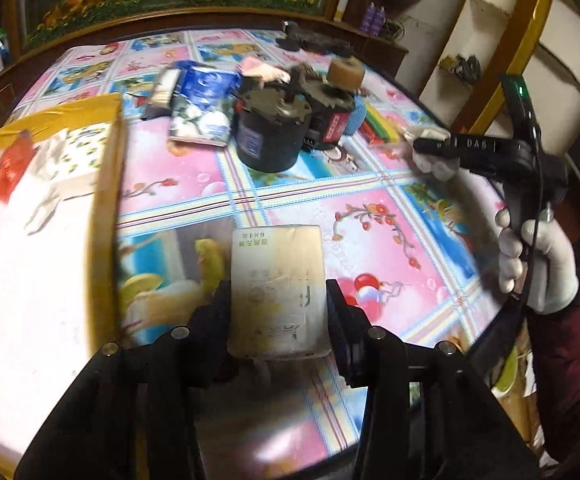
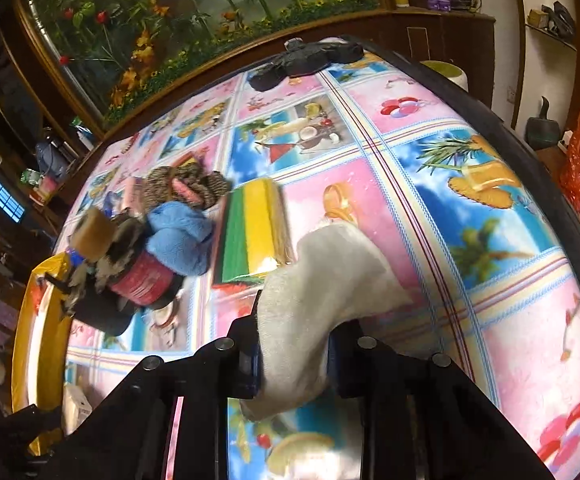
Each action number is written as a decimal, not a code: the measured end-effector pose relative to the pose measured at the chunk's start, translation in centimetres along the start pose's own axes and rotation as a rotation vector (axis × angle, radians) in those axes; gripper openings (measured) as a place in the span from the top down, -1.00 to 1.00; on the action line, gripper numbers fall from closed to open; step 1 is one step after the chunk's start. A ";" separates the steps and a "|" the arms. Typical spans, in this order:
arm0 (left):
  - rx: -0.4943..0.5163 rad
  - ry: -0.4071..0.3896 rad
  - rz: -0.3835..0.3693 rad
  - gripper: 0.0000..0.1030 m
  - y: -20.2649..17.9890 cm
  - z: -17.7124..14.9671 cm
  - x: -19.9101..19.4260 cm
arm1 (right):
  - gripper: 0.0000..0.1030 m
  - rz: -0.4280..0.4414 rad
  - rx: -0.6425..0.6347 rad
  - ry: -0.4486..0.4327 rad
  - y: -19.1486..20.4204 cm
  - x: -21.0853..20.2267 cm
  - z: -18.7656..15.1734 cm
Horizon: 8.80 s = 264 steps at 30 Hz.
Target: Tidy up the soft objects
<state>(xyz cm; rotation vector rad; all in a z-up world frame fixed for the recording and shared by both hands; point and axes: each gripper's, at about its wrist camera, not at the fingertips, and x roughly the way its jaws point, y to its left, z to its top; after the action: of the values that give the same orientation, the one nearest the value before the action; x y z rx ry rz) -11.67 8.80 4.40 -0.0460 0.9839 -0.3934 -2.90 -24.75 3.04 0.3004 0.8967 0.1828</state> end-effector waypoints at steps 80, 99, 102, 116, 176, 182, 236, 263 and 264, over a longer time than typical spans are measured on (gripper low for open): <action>-0.201 -0.131 -0.132 -0.80 2.3 1.6 -3.9 | -0.99 -0.048 -0.287 -0.223 8.0 -8.8 -7.3; -0.172 0.038 -0.064 -0.87 -0.9 1.2 4.3 | -0.98 0.126 0.029 -0.052 1.5 0.1 3.1; -0.205 0.010 -0.119 -1.00 -0.6 1.0 4.3 | -0.90 0.181 0.104 -0.027 1.1 2.5 5.7; -0.099 -0.030 -0.087 -1.00 -1.7 0.8 4.4 | -0.12 -0.043 -0.101 0.105 4.3 11.5 9.2; -0.078 -0.090 -0.107 0.27 -2.5 4.5 0.9 | 0.24 0.073 -0.359 0.102 6.6 -0.9 -5.9; -0.151 -0.184 -0.113 0.27 2.4 3.0 -5.2 | 0.24 0.103 -0.417 0.067 10.3 -3.8 -6.3; -0.451 -0.235 0.031 -0.31 18.2 2.4 -9.0 | -0.35 0.331 -0.474 0.045 27.3 2.8 -4.9; -0.105 0.042 0.027 -0.66 -1.2 0.9 4.4 | -0.55 0.189 -0.048 -0.004 3.9 0.3 -2.8; -0.097 0.032 0.043 -0.67 -1.4 0.8 4.4 | -0.55 0.193 -0.037 -0.002 3.7 1.1 -2.7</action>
<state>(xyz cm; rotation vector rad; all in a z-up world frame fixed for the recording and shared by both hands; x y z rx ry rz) -9.24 5.89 1.59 -0.1069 1.0334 -0.3078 -4.50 -20.46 1.92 0.3529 0.8606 0.3773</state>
